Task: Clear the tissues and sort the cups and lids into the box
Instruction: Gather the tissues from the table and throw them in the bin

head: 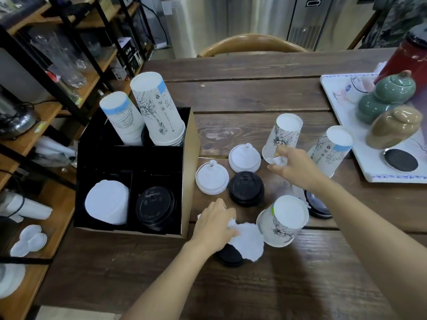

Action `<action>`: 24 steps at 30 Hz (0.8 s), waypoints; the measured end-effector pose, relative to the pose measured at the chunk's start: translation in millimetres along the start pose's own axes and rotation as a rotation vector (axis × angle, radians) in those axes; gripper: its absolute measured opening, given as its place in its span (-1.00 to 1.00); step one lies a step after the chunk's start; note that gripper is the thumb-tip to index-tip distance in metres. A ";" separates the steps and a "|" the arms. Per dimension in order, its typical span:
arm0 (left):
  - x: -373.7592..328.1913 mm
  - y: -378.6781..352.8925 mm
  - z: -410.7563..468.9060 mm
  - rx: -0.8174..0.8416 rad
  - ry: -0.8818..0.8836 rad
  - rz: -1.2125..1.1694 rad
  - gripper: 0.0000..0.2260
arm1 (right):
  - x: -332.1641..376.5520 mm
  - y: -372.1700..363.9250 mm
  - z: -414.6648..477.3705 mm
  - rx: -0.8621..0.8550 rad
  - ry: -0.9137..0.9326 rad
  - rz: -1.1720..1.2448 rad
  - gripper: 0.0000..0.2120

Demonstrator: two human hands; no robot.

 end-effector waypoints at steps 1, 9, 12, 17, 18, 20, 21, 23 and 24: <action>-0.9 1.3 -1.1 -0.023 -0.026 -0.002 -0.84 | 1.3 2.4 -3.7 -0.008 0.005 0.019 -0.72; -1.6 35.0 -19.4 -0.202 0.071 -0.620 -0.85 | -3.8 23.9 -24.2 -0.178 0.024 0.052 -0.92; 5.2 52.6 -37.6 -0.343 0.124 -0.792 -0.77 | 7.3 30.6 -34.3 -0.232 0.078 0.155 -0.80; 19.8 69.8 -73.1 -0.533 0.115 -1.019 -0.80 | 41.0 43.4 -58.6 -0.337 0.166 0.301 -0.78; 23.2 72.3 -82.4 -0.576 0.119 -1.042 -0.80 | 50.6 45.0 -65.6 -0.359 0.179 0.294 -0.85; 28.2 76.7 -102.6 -0.636 0.117 -1.073 -0.82 | 67.6 45.8 -81.4 -0.393 0.181 0.295 -0.80; 30.1 78.6 -112.8 -0.649 0.101 -1.081 -0.86 | 75.9 43.6 -89.4 -0.394 0.187 0.317 -0.77; 35.4 80.6 -133.5 -0.662 0.062 -1.102 -0.92 | 94.1 32.9 -105.5 -0.383 0.206 0.345 -0.69; 39.7 81.0 -145.0 -0.676 0.044 -1.101 -0.93 | 104.4 25.0 -114.1 -0.374 0.223 0.357 -0.63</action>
Point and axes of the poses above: each hand's wrist, its own z-axis towards the middle knuckle, its own y-axis out of the back of the hand, x = y × z, the point moved 7 cm from there along z, towards the middle knuckle, and after that the axes turned 2 degrees about x, right-handed, at the moved point
